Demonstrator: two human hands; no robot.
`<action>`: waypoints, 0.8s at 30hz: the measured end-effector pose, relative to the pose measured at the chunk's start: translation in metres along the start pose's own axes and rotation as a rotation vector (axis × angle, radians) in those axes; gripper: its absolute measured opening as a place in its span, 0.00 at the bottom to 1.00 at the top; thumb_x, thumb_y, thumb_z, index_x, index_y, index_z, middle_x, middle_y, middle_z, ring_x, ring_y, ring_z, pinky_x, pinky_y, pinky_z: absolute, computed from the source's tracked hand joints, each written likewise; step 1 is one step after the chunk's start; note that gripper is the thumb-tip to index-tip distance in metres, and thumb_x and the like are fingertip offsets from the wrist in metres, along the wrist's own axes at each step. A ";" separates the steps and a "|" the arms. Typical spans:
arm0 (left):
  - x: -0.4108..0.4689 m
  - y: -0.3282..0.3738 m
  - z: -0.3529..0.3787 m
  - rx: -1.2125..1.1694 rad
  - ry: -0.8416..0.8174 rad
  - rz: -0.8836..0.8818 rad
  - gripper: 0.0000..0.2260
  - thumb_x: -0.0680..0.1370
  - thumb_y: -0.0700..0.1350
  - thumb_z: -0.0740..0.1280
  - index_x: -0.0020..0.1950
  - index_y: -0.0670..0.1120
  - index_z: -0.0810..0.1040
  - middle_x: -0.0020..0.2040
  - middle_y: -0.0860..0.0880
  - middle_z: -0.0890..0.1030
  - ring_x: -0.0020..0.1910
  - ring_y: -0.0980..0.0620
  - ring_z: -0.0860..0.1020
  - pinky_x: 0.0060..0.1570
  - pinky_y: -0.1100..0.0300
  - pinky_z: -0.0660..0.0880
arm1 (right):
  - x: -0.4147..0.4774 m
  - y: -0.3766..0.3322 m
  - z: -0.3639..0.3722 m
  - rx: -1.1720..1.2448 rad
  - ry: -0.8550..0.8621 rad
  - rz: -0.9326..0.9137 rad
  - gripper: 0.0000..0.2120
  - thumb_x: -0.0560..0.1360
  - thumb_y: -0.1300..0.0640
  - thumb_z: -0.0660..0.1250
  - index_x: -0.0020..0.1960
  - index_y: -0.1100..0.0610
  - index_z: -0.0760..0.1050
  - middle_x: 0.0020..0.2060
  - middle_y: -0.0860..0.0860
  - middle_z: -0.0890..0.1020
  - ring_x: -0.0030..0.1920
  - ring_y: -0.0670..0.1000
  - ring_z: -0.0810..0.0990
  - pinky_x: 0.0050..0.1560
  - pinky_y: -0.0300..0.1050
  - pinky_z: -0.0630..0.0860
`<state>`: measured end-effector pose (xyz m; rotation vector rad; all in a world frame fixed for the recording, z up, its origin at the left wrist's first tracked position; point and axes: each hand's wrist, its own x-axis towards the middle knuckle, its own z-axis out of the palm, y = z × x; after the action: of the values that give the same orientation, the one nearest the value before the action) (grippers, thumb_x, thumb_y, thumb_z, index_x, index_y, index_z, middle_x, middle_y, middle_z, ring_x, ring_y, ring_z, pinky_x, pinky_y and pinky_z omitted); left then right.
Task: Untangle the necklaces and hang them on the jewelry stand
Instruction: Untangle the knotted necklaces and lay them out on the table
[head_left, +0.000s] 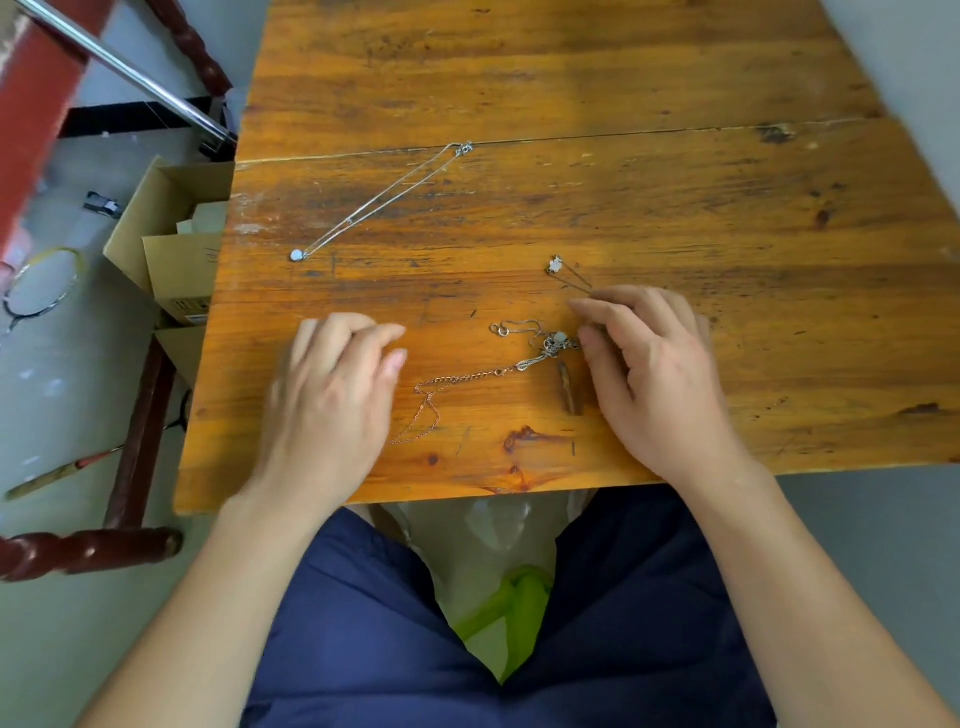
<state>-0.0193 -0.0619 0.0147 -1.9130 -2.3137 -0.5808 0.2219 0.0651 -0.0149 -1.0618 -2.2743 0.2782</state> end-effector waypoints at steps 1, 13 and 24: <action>0.001 0.013 0.003 -0.053 0.017 0.005 0.15 0.83 0.47 0.60 0.62 0.40 0.79 0.55 0.43 0.78 0.54 0.45 0.73 0.50 0.51 0.72 | 0.001 -0.004 -0.001 0.030 -0.014 -0.034 0.11 0.81 0.56 0.65 0.62 0.54 0.81 0.59 0.52 0.80 0.61 0.57 0.76 0.59 0.55 0.71; 0.004 0.066 0.038 -0.280 0.025 -0.040 0.07 0.77 0.47 0.71 0.50 0.46 0.85 0.46 0.49 0.78 0.47 0.47 0.74 0.45 0.48 0.74 | 0.004 -0.002 0.000 0.073 -0.161 -0.030 0.10 0.81 0.48 0.64 0.53 0.53 0.81 0.48 0.48 0.79 0.52 0.53 0.75 0.52 0.51 0.69; 0.013 0.071 0.016 -0.914 -0.078 -0.322 0.04 0.83 0.38 0.60 0.51 0.41 0.74 0.45 0.48 0.80 0.47 0.56 0.79 0.51 0.62 0.74 | 0.011 -0.007 -0.013 0.540 -0.205 0.180 0.07 0.84 0.55 0.60 0.52 0.55 0.75 0.44 0.42 0.79 0.43 0.48 0.77 0.47 0.50 0.74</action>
<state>0.0490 -0.0346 0.0206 -1.8055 -2.6754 -1.8910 0.2199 0.0681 0.0031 -0.9747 -2.0874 1.0504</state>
